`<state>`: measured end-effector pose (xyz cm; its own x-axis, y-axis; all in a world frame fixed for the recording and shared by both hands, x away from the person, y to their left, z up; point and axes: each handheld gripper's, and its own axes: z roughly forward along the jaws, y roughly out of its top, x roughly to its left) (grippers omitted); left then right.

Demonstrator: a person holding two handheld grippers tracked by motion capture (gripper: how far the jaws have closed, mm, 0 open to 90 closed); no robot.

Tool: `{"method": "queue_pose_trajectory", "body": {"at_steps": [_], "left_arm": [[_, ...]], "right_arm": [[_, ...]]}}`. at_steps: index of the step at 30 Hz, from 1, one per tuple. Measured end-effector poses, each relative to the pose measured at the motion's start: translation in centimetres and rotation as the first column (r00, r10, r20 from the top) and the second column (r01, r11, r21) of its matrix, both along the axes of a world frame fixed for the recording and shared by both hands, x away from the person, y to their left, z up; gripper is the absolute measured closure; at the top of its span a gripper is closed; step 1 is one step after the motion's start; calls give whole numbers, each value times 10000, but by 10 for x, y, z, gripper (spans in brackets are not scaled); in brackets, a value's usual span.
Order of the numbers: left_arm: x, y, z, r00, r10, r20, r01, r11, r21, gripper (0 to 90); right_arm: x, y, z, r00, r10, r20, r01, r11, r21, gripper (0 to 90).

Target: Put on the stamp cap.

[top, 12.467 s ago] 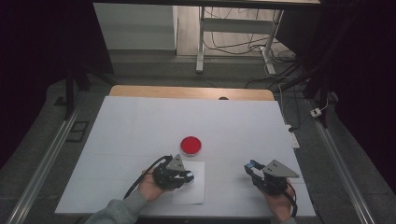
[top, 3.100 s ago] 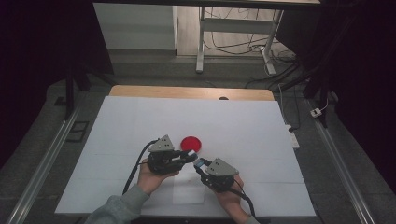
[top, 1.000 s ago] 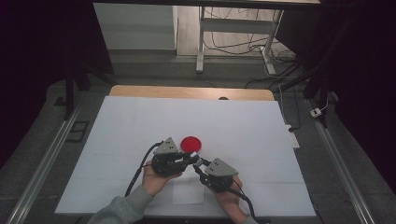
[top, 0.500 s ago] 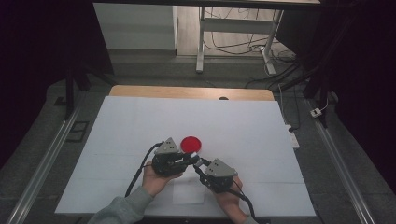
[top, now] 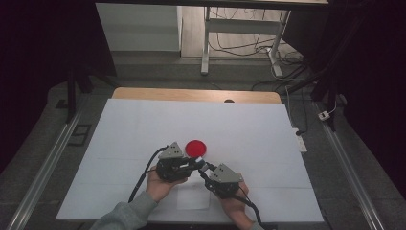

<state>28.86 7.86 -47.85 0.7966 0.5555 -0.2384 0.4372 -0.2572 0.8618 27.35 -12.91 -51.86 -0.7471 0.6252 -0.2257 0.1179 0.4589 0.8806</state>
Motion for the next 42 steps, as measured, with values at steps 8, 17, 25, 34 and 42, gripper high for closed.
{"method": "queue_pose_trajectory", "body": {"at_steps": [8, 17, 25, 34, 42], "left_arm": [[0, 1, -1, 9999, -67, -91, 66, 9999, -128, 759], [1, 0, -3, 9998, -138, -136, 137, 9999, -84, 759], [0, -1, -5, 9998, -96, -189, 93, 9998, -162, 760], [1, 0, -4, 9998, -29, -201, 27, 10000, -67, 758], [0, 0, -3, 10000, 6, -27, -6, 9999, -116, 758]], "right_arm": [[-1, -1, 1, 9999, 49, 128, -51, 9999, 96, 651], [-2, 0, 2, 9997, 144, 206, -140, 9997, -201, 650], [-2, -1, 3, 9995, 182, 273, -176, 9995, -247, 650], [2, -1, 0, 9995, 307, -101, -311, 9988, -388, 645], [3, -4, 1, 9989, 410, -247, -414, 9991, -133, 623]]}}
